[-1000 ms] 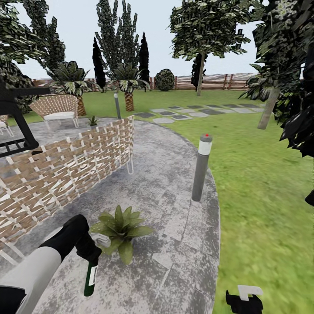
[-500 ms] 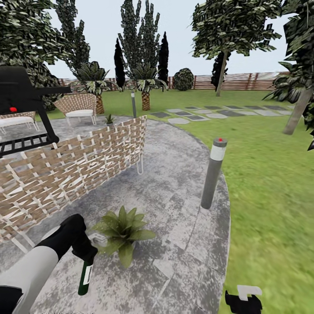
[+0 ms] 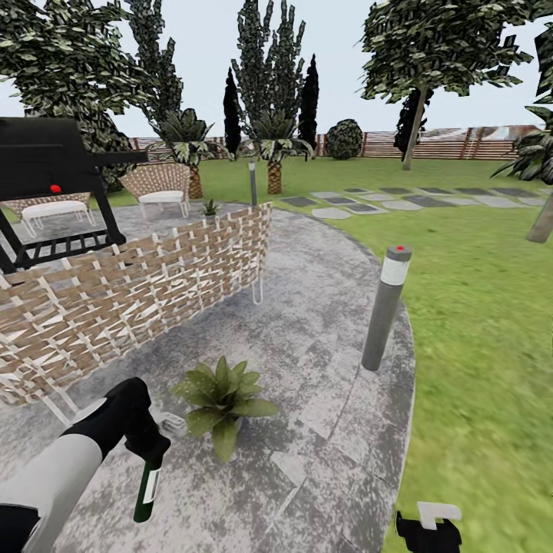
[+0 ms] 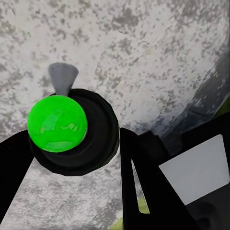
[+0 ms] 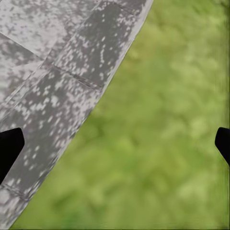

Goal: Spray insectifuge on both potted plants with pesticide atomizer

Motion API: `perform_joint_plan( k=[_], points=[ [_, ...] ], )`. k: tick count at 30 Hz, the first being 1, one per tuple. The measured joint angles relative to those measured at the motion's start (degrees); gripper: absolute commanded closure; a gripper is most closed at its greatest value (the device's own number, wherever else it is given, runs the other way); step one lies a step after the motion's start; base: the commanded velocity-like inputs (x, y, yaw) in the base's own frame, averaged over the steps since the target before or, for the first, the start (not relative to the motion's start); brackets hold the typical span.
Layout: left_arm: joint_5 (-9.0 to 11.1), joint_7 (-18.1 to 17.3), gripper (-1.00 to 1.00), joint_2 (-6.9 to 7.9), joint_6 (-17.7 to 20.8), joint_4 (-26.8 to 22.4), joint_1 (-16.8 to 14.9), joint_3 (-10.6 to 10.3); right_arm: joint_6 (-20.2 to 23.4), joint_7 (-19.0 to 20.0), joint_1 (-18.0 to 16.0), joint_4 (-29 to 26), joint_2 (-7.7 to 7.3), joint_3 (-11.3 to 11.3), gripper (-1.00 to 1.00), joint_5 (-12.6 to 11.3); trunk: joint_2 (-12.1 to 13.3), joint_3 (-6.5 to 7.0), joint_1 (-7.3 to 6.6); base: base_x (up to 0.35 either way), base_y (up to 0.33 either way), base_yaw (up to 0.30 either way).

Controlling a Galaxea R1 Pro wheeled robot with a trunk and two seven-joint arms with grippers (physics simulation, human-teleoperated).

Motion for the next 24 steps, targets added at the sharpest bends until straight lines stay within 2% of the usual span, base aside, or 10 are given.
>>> perform_joint_plan(
  k=[8, 12, 19, 24],
  points=[
    [0.0, 0.0, 1.00, 0.35, 0.0, 0.0, 0.0, 0.0, 0.0, 0.0, 0.0, 0.0, 0.09, 0.0, -1.00, 0.0, 0.0, 0.00, 0.00, 0.000, -0.273, 0.228],
    [0.0, 0.1, 1.00, 0.32, 0.1, -0.1, -0.1, 0.1, 0.0, 0.0, 0.0, 0.1, 0.10, 0.1, -1.00, 0.1, 0.0, 0.00, -0.02, 0.124, -0.254, 0.248],
    [0.0, 0.3, 1.00, -0.18, 0.0, 0.0, 0.5, 0.3, 0.0, 0.0, 0.0, 0.0, 0.09, 0.0, -1.00, 0.0, 0.0, 0.00, -0.01, 0.164, -0.234, 0.032],
    [0.0, 0.4, 1.00, -0.19, -0.1, 0.0, 0.6, 0.3, 0.0, 0.0, 0.0, 0.0, 0.09, 0.0, -1.00, 0.0, 0.0, 0.00, 0.01, -0.056, -0.268, 0.001]
  ],
)
